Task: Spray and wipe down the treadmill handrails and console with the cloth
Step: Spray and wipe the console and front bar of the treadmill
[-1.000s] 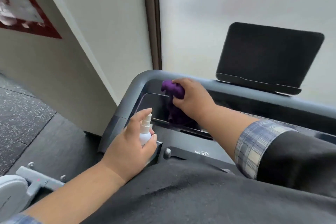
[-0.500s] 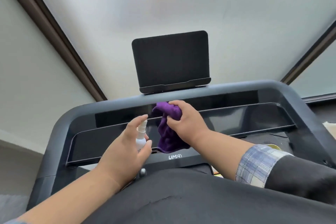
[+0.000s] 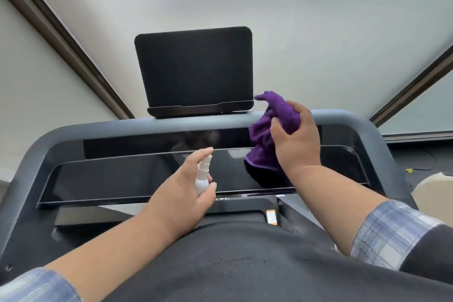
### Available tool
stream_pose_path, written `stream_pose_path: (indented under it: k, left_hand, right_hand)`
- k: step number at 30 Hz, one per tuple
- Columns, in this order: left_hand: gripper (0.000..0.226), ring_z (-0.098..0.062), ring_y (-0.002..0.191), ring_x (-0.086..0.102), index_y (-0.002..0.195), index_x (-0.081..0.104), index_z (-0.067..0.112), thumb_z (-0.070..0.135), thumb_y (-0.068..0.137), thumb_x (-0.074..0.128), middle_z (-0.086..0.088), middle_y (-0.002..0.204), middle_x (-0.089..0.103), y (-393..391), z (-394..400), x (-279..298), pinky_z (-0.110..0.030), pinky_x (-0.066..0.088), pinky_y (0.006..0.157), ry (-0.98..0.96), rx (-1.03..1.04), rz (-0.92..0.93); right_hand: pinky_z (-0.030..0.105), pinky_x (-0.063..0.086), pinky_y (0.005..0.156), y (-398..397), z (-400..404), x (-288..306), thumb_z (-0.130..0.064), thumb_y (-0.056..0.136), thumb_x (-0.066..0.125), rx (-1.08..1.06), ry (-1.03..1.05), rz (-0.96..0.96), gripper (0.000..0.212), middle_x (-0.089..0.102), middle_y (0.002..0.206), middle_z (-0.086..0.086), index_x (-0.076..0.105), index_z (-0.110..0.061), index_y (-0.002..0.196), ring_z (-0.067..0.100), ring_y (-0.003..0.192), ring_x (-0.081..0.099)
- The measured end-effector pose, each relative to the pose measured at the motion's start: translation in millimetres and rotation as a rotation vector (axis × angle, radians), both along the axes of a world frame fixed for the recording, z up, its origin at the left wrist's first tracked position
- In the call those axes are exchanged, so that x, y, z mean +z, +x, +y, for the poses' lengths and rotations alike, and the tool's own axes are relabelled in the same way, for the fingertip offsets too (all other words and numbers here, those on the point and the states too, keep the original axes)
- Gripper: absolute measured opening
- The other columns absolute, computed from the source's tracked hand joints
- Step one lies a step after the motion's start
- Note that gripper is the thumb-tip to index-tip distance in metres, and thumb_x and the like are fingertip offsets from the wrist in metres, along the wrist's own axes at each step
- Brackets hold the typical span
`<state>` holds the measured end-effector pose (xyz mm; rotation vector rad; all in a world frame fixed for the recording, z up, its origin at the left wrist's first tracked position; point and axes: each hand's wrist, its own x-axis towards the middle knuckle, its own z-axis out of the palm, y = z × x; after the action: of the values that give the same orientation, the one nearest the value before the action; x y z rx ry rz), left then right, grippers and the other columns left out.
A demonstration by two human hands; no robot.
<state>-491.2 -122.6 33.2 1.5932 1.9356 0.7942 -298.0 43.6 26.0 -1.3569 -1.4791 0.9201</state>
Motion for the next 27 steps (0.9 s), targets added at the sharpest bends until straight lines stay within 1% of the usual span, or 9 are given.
stream_pose_path:
  k: [3,4,6,8,11,15,20,24,27]
  left_hand:
    - [0.079,-0.007,0.075,0.061,0.126,0.014,0.075,0.027,0.088,0.065,0.021,0.094,0.060,11.4,-2.6,-5.0,-0.034,0.052,0.075,-0.008,0.042,0.011]
    - [0.079,-0.008,0.076,0.061,0.126,0.014,0.074,0.027,0.088,0.065,0.021,0.094,0.060,13.6,-4.3,-5.2,-0.034,0.053,0.075,-0.011,0.057,0.013]
    - [0.077,-0.008,0.078,0.061,0.129,0.016,0.072,0.029,0.088,0.065,0.022,0.095,0.060,16.1,-7.5,-4.5,-0.036,0.053,0.076,-0.022,0.086,0.012]
    - [0.074,-0.009,0.081,0.061,0.132,0.019,0.068,0.029,0.088,0.064,0.021,0.096,0.060,15.8,-10.2,-4.7,-0.038,0.053,0.077,-0.040,0.106,0.010]
    - [0.073,-0.008,0.081,0.061,0.134,0.020,0.064,0.028,0.088,0.063,0.020,0.096,0.060,12.0,-14.1,-6.6,-0.036,0.052,0.079,-0.059,0.123,0.004]
    - [0.074,-0.005,0.081,0.059,0.133,0.018,0.065,0.027,0.089,0.064,0.021,0.095,0.058,2.2,-16.4,-7.0,-0.027,0.050,0.076,-0.047,0.100,0.011]
    - [0.074,-0.002,0.079,0.058,0.134,0.017,0.064,0.028,0.089,0.065,0.023,0.096,0.057,-24.6,-18.8,-6.5,-0.023,0.048,0.073,-0.028,0.080,0.022]
    - [0.073,-0.004,0.081,0.059,0.135,0.018,0.062,0.028,0.089,0.064,0.026,0.096,0.057,-54.6,-26.8,-4.8,-0.024,0.050,0.073,0.000,0.088,0.009]
    - [0.072,-0.003,0.081,0.058,0.135,0.019,0.060,0.026,0.088,0.063,0.025,0.096,0.057,-78.6,-33.2,-3.2,-0.018,0.046,0.073,0.024,0.075,-0.007]
  right_hand:
    - [0.030,0.043,0.107,13.0,28.6,-10.6,-0.030,0.089,0.068,-0.007,-0.020,-0.087,0.040,0.059,0.125,-0.006,0.054,-0.033,0.126,0.009,0.114,0.058]
    - [0.036,0.040,0.110,15.4,34.5,-16.3,-0.029,0.089,0.068,0.021,-0.034,-0.162,0.043,0.057,0.130,-0.001,0.054,-0.027,0.130,0.017,0.120,0.055]
    - [0.041,0.031,0.116,16.1,39.4,-28.6,-0.032,0.089,0.069,0.097,-0.047,-0.371,0.053,0.053,0.140,0.006,0.052,-0.017,0.137,0.026,0.131,0.046]
    - [0.043,0.024,0.119,10.5,36.3,-38.3,-0.039,0.088,0.070,0.131,-0.019,-0.523,0.061,0.049,0.145,0.008,0.050,-0.015,0.140,0.028,0.137,0.039]
    - [0.047,0.020,0.121,-4.9,26.4,-44.7,-0.045,0.086,0.069,0.154,0.023,-0.591,0.067,0.044,0.149,0.008,0.046,-0.017,0.143,0.030,0.142,0.033]
    - [0.045,0.014,0.124,-30.9,13.2,-49.8,-0.046,0.084,0.071,0.291,0.076,-0.710,0.073,0.036,0.157,0.008,0.043,-0.021,0.146,0.029,0.148,0.024]
    - [0.045,0.012,0.124,-67.8,-1.7,-52.1,-0.045,0.087,0.066,0.367,0.101,-0.774,0.076,0.033,0.160,0.008,0.036,-0.018,0.151,0.028,0.150,0.019]
    - [0.044,0.013,0.124,-100.3,-16.1,-53.0,-0.045,0.087,0.066,0.436,0.135,-0.831,0.082,0.030,0.162,0.009,0.032,-0.013,0.154,0.027,0.151,0.017]
    - [0.045,0.011,0.125,-134.6,-29.5,-52.3,-0.047,0.087,0.065,0.506,0.156,-0.873,0.085,0.027,0.163,0.010,0.029,-0.012,0.156,0.027,0.152,0.014]
